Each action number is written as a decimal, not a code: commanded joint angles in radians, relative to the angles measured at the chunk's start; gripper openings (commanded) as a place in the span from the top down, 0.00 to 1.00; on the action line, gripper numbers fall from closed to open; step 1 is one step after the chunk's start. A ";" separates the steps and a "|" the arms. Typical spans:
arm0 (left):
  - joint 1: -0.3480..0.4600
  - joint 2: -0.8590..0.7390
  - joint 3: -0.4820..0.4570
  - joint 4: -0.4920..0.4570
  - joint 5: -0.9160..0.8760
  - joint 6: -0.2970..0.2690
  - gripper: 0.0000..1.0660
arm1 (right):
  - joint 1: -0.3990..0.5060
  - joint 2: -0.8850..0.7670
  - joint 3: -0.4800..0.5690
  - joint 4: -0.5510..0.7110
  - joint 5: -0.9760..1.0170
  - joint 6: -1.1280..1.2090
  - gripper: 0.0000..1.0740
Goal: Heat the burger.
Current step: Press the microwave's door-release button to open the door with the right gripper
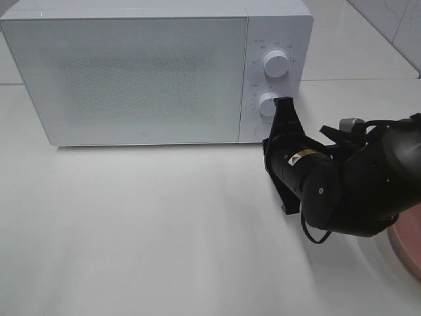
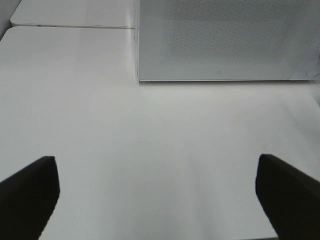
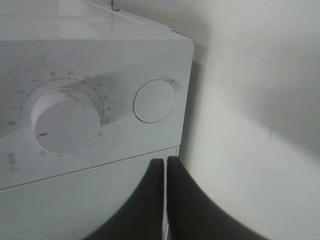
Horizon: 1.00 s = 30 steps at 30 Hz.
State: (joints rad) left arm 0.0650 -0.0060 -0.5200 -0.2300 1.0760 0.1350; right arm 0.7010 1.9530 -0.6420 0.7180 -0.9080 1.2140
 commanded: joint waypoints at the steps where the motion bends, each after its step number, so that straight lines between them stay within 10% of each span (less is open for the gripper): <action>1: -0.002 -0.014 0.002 -0.001 -0.004 -0.001 0.06 | -0.003 0.034 -0.031 -0.021 -0.022 0.036 1.00; 30: -0.002 -0.003 0.002 -0.001 -0.004 -0.001 0.06 | -0.108 0.140 -0.152 -0.085 -0.030 0.038 1.00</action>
State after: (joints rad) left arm 0.0650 -0.0060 -0.5200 -0.2300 1.0760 0.1350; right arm 0.6110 2.0850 -0.7810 0.6510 -0.9440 1.2560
